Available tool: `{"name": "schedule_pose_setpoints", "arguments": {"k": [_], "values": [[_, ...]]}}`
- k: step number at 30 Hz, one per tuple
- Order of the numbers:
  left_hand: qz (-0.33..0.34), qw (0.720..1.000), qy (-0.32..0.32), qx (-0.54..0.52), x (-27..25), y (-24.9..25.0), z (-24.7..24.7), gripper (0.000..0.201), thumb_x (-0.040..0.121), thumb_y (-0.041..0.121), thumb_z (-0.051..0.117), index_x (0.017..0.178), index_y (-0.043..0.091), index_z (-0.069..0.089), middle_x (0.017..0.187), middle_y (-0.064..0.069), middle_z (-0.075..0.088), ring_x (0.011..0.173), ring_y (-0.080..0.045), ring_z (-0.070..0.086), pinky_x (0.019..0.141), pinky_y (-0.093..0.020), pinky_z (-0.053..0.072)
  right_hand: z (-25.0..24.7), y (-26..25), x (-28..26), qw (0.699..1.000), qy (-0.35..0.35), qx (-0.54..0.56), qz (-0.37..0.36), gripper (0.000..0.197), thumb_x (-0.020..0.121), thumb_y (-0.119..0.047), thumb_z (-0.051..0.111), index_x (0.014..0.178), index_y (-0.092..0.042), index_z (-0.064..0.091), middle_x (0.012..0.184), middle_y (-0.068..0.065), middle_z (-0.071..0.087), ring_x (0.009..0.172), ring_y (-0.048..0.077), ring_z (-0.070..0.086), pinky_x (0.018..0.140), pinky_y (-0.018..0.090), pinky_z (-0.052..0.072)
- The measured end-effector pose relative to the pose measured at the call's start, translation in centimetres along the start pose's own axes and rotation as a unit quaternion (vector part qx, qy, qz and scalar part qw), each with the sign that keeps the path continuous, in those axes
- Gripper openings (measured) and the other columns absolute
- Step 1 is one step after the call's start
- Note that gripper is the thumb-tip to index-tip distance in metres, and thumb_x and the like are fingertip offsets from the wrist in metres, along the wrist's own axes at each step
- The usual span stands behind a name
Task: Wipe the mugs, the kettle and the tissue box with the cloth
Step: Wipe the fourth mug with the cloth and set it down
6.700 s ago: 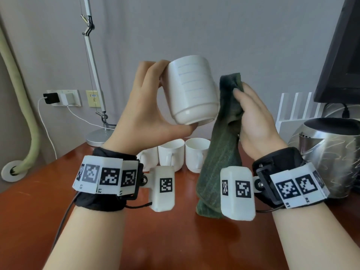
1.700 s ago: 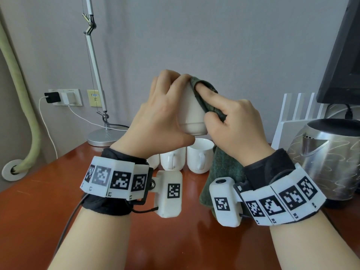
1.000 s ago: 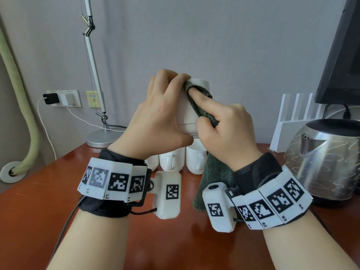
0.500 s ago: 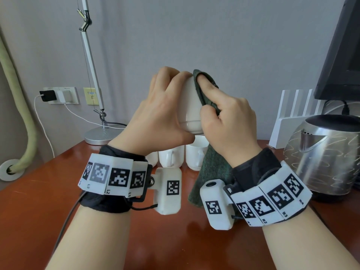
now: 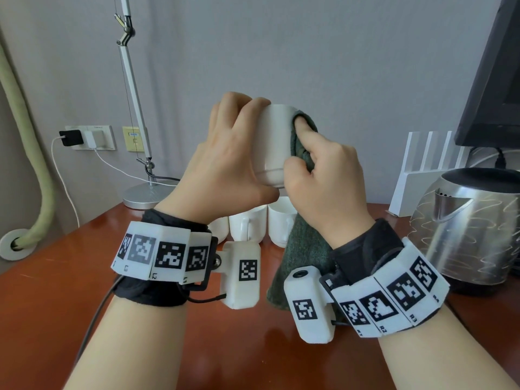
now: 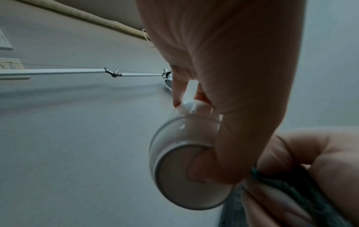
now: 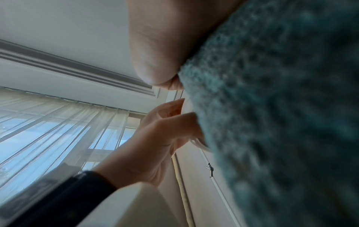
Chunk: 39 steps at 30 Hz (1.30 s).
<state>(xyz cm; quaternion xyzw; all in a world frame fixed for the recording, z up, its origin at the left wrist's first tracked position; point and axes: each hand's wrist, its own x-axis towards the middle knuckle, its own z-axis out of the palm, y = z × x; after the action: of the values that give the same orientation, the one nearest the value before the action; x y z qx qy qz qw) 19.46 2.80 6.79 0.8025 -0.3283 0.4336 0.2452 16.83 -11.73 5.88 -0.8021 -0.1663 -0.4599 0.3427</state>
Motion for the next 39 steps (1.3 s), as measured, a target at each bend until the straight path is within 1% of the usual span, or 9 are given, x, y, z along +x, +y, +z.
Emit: {"name": "schedule_pose_setpoints", "arguments": {"k": [6, 11, 15, 17, 23, 26, 30, 33, 39], "values": [[-0.03, 0.996, 0.087, 0.018, 0.1, -1.2, -0.1, 0.086, 0.058, 0.031, 0.08, 0.132, 0.006, 0.044, 0.122, -0.012, 0.04, 0.117, -0.03, 0.042, 0.078, -0.05, 0.052, 0.6, -0.1, -0.4, 1.0, -0.019, -0.001, -0.011, 0.057, 0.07, -0.021, 0.039, 0.118, -0.006, 0.066, 0.049, -0.01, 0.033, 0.057, 0.027, 0.038, 0.057, 0.029, 0.029], [-0.07, 0.988, 0.131, -0.041, 0.0, -1.7, -1.1, 0.097, 0.056, 0.027, 0.076, 0.142, 0.003, 0.036, 0.122, 0.001, 0.026, 0.118, -0.014, 0.034, 0.092, -0.004, 0.032, 0.5, 0.7, -0.3, 0.996, 0.076, 0.028, -0.027, 0.045, 0.073, -0.015, 0.045, 0.108, -0.006, 0.072, 0.052, 0.004, 0.055, 0.05, 0.028, 0.045, 0.052, 0.032, 0.042], [-0.017, 0.991, 0.097, -0.089, -0.3, -1.9, -1.2, 0.103, 0.059, 0.02, 0.081, 0.148, 0.005, 0.031, 0.121, 0.012, 0.024, 0.123, -0.01, 0.034, 0.112, -0.034, 0.037, 0.1, 1.8, 0.5, 0.982, 0.127, 0.131, 0.035, 0.03, 0.083, -0.015, 0.043, 0.102, -0.007, 0.065, 0.045, -0.02, 0.041, 0.046, 0.004, 0.037, 0.053, 0.021, 0.028], [-0.024, 0.988, 0.074, -0.131, -0.3, -1.7, -1.2, 0.097, 0.058, 0.02, 0.084, 0.143, 0.01, 0.039, 0.121, 0.014, 0.027, 0.121, 0.001, 0.034, 0.107, -0.026, 0.041, 0.0, 2.4, 0.9, 0.972, 0.111, 0.183, 0.1, 0.008, 0.09, -0.013, 0.045, 0.089, -0.016, 0.052, 0.043, -0.022, 0.039, 0.047, 0.003, 0.034, 0.057, 0.022, 0.025], [-0.03, 0.958, 0.035, -0.282, -0.5, -0.7, -1.3, 0.087, 0.053, 0.032, 0.084, 0.13, 0.032, 0.042, 0.124, 0.001, 0.039, 0.126, -0.02, 0.044, 0.099, -0.031, 0.049, -0.1, 2.7, 1.2, 0.916, 0.036, 0.335, 0.219, 0.063, 0.099, -0.02, 0.046, 0.037, -0.021, 0.049, 0.041, -0.014, 0.043, 0.045, 0.003, 0.041, 0.053, 0.019, 0.034], [-0.034, 0.951, 0.023, -0.306, -0.4, -0.8, -1.1, 0.089, 0.052, 0.031, 0.087, 0.13, 0.031, 0.044, 0.125, -0.007, 0.041, 0.124, -0.021, 0.047, 0.098, -0.032, 0.048, -0.2, 2.4, 1.2, 0.892, 0.049, 0.399, 0.207, 0.051, 0.102, -0.017, 0.045, 0.056, -0.027, 0.065, 0.053, -0.011, 0.055, 0.053, 0.003, 0.049, 0.053, 0.014, 0.039], [-0.038, 0.956, -0.009, -0.292, -0.3, -1.1, -1.1, 0.092, 0.055, 0.032, 0.087, 0.135, 0.023, 0.042, 0.131, -0.017, 0.045, 0.125, -0.024, 0.05, 0.108, -0.036, 0.042, -0.3, 2.8, 1.4, 0.912, 0.097, 0.362, 0.165, 0.025, 0.101, -0.007, 0.043, 0.109, 0.002, 0.065, 0.075, 0.0, 0.068, 0.065, -0.006, 0.054, 0.066, 0.009, 0.043], [-0.011, 0.975, -0.02, -0.223, -0.2, -1.2, -0.9, 0.089, 0.059, 0.033, 0.082, 0.136, 0.017, 0.041, 0.127, -0.003, 0.046, 0.125, -0.017, 0.047, 0.111, -0.025, 0.035, -0.3, 3.2, 1.4, 0.94, 0.103, 0.297, 0.134, 0.03, 0.102, -0.011, 0.042, 0.12, 0.007, 0.056, 0.08, 0.004, 0.066, 0.075, -0.004, 0.055, 0.073, 0.013, 0.044], [-0.005, 0.986, -0.03, -0.164, -0.3, -0.9, -0.5, 0.1, 0.058, 0.02, 0.082, 0.143, 0.012, 0.032, 0.125, 0.002, 0.039, 0.121, 0.002, 0.039, 0.106, -0.008, 0.031, -0.5, 3.7, 1.7, 0.96, 0.079, 0.246, 0.11, 0.022, 0.097, -0.036, 0.042, 0.11, -0.019, 0.045, 0.105, 0.0, 0.049, 0.097, 0.013, 0.048, 0.09, 0.027, 0.04]]}}
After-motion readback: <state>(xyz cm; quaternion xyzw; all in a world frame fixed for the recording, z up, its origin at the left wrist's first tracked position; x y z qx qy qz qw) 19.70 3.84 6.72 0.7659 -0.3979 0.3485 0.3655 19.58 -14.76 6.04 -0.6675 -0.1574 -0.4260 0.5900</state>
